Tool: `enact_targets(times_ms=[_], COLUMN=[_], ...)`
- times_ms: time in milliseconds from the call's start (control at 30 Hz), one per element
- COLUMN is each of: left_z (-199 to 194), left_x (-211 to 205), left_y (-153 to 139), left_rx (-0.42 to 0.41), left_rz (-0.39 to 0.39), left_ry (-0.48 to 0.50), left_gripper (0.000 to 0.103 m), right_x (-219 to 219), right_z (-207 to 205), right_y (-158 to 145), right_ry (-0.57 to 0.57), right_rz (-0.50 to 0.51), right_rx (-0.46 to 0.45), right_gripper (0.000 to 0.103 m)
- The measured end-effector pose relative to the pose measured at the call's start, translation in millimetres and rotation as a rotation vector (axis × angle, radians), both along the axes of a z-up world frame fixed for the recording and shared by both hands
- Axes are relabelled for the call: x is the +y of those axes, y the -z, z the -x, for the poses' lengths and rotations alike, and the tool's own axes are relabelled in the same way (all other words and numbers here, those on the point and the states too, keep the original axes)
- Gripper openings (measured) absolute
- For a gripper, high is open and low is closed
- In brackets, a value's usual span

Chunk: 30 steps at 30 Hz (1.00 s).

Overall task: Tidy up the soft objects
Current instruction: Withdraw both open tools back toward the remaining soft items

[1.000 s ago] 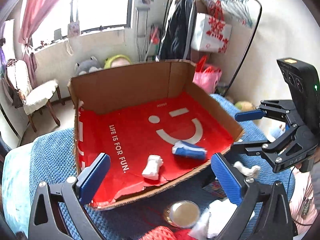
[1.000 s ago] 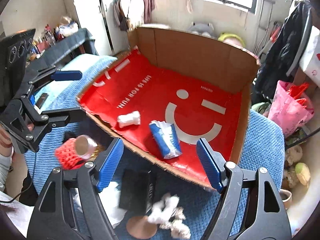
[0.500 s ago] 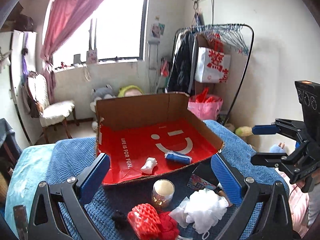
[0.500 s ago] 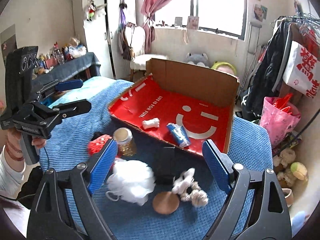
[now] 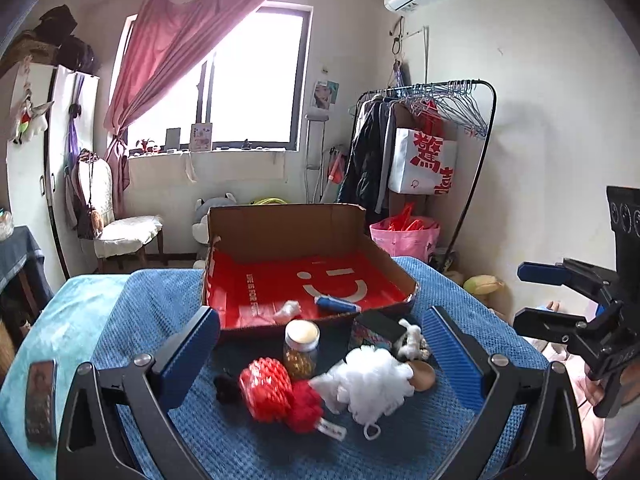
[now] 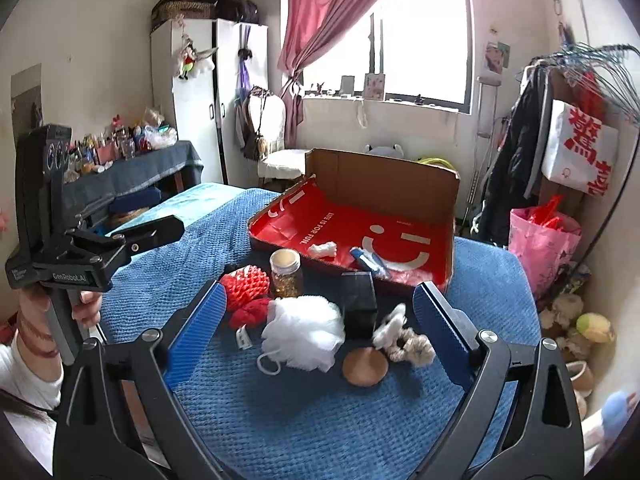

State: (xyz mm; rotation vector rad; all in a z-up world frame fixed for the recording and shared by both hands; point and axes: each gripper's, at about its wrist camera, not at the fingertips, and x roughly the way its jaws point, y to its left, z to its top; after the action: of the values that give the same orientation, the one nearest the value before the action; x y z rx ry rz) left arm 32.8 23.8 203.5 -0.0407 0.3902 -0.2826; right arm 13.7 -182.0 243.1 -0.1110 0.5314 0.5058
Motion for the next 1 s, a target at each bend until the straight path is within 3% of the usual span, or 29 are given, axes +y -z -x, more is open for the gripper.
enact_targets(times_ms=[267, 533, 1000], left_z=[23, 31, 13], left_x=[-2, -6, -20], left_y=[44, 75, 132], left_rx=[0.014, -0.005, 0.123], left_rz=[0.047, 0.043, -0.004], left_ry=[-0.053, -0.093, -0.092], left_gripper=[0.103, 0.103, 0.103], right_x=[-6, -13, -18], right_z=[29, 35, 16], right_y=[45, 95, 162], right_ry=[0.163, 0.269, 0.325], right_rz=[-0.014, -0.045, -0.054], right_rx=[-0.053, -0.058, 0.069], right_gripper=[0.096, 0.096, 0.096])
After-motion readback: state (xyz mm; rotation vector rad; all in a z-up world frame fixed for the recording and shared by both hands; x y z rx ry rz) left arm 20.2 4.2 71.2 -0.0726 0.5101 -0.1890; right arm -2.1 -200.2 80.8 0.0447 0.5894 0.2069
